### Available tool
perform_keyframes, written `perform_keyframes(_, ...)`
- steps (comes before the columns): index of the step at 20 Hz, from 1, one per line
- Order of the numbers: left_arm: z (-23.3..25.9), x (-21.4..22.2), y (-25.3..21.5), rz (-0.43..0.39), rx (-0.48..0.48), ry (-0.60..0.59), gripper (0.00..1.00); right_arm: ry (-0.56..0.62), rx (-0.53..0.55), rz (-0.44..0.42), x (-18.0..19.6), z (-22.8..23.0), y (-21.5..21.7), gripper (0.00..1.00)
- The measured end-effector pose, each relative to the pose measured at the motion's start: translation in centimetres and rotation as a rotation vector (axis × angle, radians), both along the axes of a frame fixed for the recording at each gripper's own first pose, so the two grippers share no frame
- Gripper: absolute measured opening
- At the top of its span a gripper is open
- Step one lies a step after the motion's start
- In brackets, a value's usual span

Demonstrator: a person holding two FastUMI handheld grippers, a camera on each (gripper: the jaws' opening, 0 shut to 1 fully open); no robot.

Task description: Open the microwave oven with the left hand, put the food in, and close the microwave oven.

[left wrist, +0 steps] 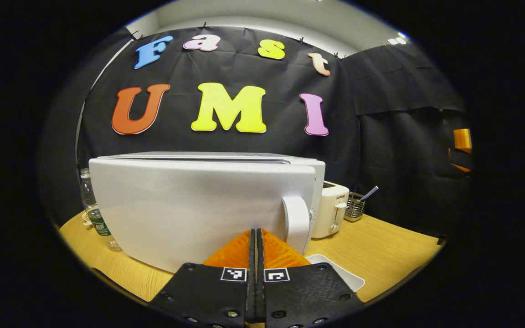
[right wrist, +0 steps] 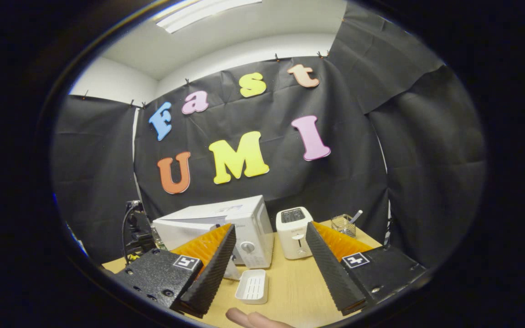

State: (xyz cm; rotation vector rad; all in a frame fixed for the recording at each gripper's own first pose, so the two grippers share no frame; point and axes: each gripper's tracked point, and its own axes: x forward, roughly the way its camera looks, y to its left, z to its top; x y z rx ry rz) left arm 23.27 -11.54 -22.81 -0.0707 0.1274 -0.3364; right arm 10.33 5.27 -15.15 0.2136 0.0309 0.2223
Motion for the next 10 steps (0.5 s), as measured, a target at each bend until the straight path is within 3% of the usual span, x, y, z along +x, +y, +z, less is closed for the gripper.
perform_keyframes(10,0.0,4.4,-1.0,0.024,-0.021,-0.013,0.00,-0.012,-0.008,0.025,2.4,-0.9,0.2,0.98)
